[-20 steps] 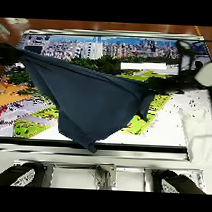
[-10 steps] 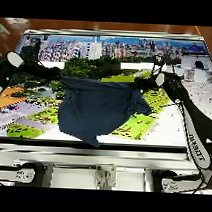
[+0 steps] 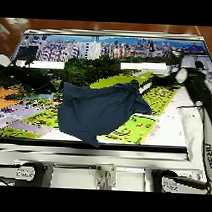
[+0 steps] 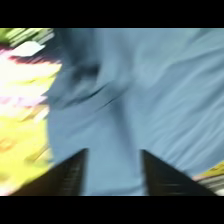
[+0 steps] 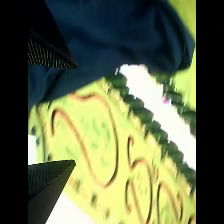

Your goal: Fold the shirts.

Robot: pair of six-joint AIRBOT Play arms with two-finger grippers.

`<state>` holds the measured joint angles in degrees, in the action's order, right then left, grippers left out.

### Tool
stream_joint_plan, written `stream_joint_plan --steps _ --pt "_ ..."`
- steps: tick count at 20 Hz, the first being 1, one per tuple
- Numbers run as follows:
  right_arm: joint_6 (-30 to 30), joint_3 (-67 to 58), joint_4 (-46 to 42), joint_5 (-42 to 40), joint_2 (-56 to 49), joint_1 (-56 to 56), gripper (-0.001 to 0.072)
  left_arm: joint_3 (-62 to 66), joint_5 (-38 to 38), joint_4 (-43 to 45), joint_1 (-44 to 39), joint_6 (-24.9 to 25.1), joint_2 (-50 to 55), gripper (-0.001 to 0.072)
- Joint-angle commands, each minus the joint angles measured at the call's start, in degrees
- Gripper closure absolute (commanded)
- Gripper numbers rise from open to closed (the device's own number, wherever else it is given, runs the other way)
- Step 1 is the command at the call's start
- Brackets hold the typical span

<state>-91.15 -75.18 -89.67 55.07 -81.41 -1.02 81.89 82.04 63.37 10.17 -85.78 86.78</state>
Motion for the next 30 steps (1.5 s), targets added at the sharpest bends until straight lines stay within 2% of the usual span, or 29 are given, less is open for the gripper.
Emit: stream_joint_plan --steps 1,3,5,7,9,12,14,20,21,22,23,24,25,26,30 --pt "5.22 0.68 -3.48 16.39 3.74 -12.41 0.0036 -7.82 7.89 6.10 5.86 -0.28 -8.94 -0.0013" --pt "6.60 3.87 6.23 17.44 3.65 -19.45 0.0034 -20.59 7.56 5.07 6.01 -0.85 -13.77 -0.0013" --pt "7.80 8.46 14.16 16.33 3.65 -23.74 0.0034 -34.36 1.03 3.45 5.01 0.61 -17.99 -0.0013" --pt "9.49 11.82 17.42 15.65 3.65 -24.59 0.0034 -44.61 -6.12 -1.33 4.52 0.74 -20.83 -0.0006" --pt "10.36 13.29 18.05 14.91 3.63 -23.67 0.0034 -51.06 -9.60 -7.82 4.39 4.66 -20.65 -0.0006" --pt "11.54 13.40 18.08 13.92 3.65 -21.00 0.0034 -54.47 -16.72 -12.35 4.37 6.80 -20.37 0.0002" --pt "12.22 13.40 18.01 13.90 3.65 -18.99 0.0034 -54.38 -20.90 -15.45 4.37 7.72 -20.37 0.0065" --pt "12.31 13.40 18.25 13.09 1.68 -15.02 0.0034 -54.38 -26.38 -21.51 0.37 8.17 -16.04 0.0075" --pt "12.31 13.40 18.62 13.22 0.63 -14.82 0.0034 -54.38 -27.47 -22.69 -0.24 8.15 -15.23 0.0224" --pt "12.33 13.40 20.20 13.55 -0.57 -14.86 0.0034 -54.36 -28.63 -24.41 -0.52 8.17 -15.04 0.0428" --pt "12.39 13.40 21.53 13.57 -1.73 -14.86 0.0034 -54.27 -29.40 -25.94 -0.52 8.22 -15.26 0.0552" --pt "12.63 13.40 23.21 13.55 -3.08 -14.84 0.0034 -53.77 -29.62 -26.12 -0.50 8.26 -15.34 0.0583" --pt "13.70 13.40 25.90 13.81 -4.85 -14.82 0.0034 -53.16 -29.55 -26.08 -0.48 8.92 -15.39 0.0647" --pt "14.97 13.40 28.94 14.21 -6.84 -14.82 0.0034 -52.46 -29.42 -26.10 -0.50 9.75 -15.52 0.0669" --pt "22.95 13.40 43.06 13.40 -14.49 -14.82 0.0034 -50.12 -28.33 -26.10 -0.50 10.80 -16.74 0.0669"
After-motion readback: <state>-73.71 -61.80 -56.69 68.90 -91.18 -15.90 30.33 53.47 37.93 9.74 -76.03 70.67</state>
